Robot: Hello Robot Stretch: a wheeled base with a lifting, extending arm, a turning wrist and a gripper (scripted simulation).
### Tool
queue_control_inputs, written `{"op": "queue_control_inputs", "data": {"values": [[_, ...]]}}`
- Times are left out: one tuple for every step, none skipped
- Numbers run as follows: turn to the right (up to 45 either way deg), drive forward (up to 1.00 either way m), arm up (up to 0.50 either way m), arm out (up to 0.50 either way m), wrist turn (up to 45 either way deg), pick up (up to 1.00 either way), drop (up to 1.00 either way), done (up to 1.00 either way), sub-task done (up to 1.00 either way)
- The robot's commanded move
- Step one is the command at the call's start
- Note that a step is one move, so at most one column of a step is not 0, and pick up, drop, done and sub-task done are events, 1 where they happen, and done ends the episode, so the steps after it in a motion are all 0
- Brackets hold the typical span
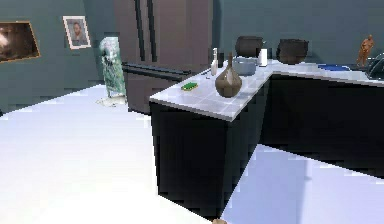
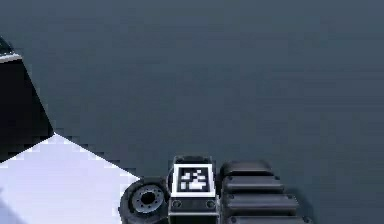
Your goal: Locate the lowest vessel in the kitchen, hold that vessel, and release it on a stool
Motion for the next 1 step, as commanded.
{"op": "queue_control_inputs", "data": {"values": [[0.0, 0.00, 0.00, 0.32, 0.0, 0.00, 0.00, 0.00, 0.00]]}}
